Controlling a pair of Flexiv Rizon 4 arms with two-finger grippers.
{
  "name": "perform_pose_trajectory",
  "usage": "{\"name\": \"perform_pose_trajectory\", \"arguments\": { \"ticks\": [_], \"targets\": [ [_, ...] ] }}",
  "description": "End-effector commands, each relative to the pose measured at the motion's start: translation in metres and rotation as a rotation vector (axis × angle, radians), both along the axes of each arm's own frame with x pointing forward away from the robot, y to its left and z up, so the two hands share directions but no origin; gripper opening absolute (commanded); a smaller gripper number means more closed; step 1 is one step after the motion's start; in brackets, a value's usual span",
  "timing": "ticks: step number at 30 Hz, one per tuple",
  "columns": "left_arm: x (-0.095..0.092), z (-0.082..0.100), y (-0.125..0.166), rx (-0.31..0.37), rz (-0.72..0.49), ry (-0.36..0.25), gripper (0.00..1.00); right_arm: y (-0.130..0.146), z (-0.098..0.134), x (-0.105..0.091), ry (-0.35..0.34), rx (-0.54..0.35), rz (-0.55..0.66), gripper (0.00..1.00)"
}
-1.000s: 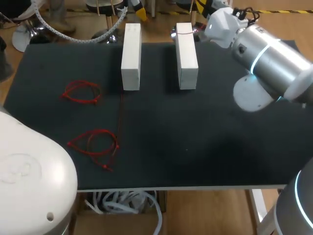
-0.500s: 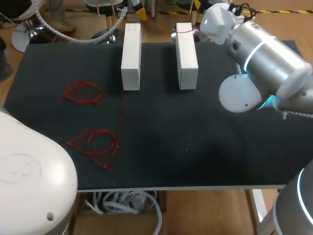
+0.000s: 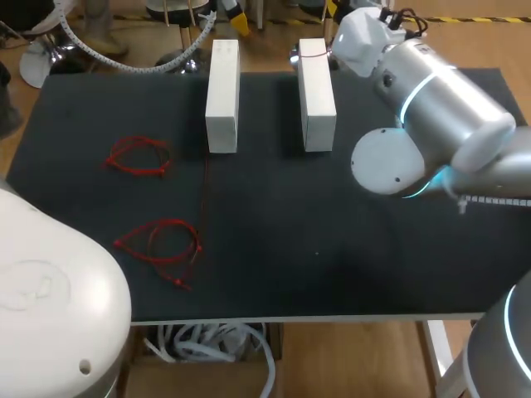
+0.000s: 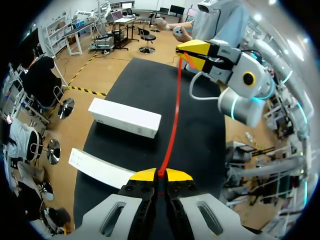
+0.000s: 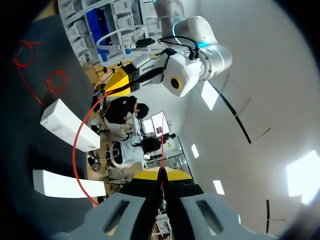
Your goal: Grab the tape and strap the tape.
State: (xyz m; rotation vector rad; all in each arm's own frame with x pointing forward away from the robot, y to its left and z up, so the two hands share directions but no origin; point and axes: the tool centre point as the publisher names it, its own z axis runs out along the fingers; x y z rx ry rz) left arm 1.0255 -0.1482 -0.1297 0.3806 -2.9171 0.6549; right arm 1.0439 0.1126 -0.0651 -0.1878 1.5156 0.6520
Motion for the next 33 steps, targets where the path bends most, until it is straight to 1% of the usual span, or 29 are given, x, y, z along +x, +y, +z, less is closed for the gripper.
{"name": "perform_pose_trajectory", "arguments": {
  "ticks": [1, 2, 5, 8, 9, 13, 15, 16, 18, 21, 22, 25, 27, 33],
  "targets": [
    [0.000, 0.001, 0.000, 0.003, 0.000, 0.002, 0.00, 0.003, 0.002, -0.002, 0.023, -0.010, -0.068, 0.00],
    [0.000, 0.001, 0.000, 0.003, 0.000, 0.002, 0.00, 0.004, 0.001, 0.001, 0.080, -0.034, -0.100, 0.00],
    [0.000, 0.001, 0.000, 0.003, 0.000, 0.002, 0.00, 0.004, -0.003, 0.007, 0.153, -0.104, -0.181, 0.00],
    [0.000, 0.001, 0.000, 0.003, 0.000, 0.002, 0.00, 0.004, -0.007, 0.012, 0.204, -0.194, -0.236, 0.00],
    [0.000, 0.001, 0.000, 0.003, 0.000, 0.002, 0.00, 0.004, -0.008, 0.014, 0.205, -0.222, -0.250, 0.00],
    [0.000, 0.001, 0.000, 0.003, 0.000, 0.002, 0.00, 0.003, -0.008, 0.018, 0.156, -0.292, -0.318, 0.00],
    [0.000, 0.001, 0.000, 0.003, 0.000, 0.002, 0.00, 0.001, -0.008, 0.019, 0.146, -0.329, -0.353, 0.00],
    [0.000, 0.001, 0.000, 0.003, 0.000, 0.002, 0.00, 0.000, -0.008, 0.020, 0.124, -0.347, -0.371, 0.00],
    [0.000, 0.001, 0.000, 0.003, 0.000, 0.002, 0.00, -0.001, -0.010, 0.020, 0.124, -0.396, -0.406, 0.00],
    [0.000, 0.001, 0.000, 0.003, 0.000, 0.002, 0.00, -0.003, -0.012, 0.020, 0.095, -0.438, -0.436, 0.00],
    [0.000, 0.001, 0.000, 0.003, 0.000, 0.002, 0.00, -0.003, -0.013, 0.019, 0.099, -0.447, -0.437, 0.00],
    [0.000, 0.001, 0.000, 0.003, 0.000, 0.002, 0.00, -0.002, -0.014, 0.018, 0.096, -0.461, -0.421, 0.00],
    [0.000, 0.001, 0.000, 0.003, 0.000, 0.002, 0.00, 0.000, -0.013, 0.015, 0.088, -0.454, -0.393, 0.00],
    [0.000, 0.001, 0.000, 0.003, 0.000, 0.002, 0.00, 0.006, -0.005, 0.003, 0.064, -0.449, -0.259, 0.00]
  ]
}}
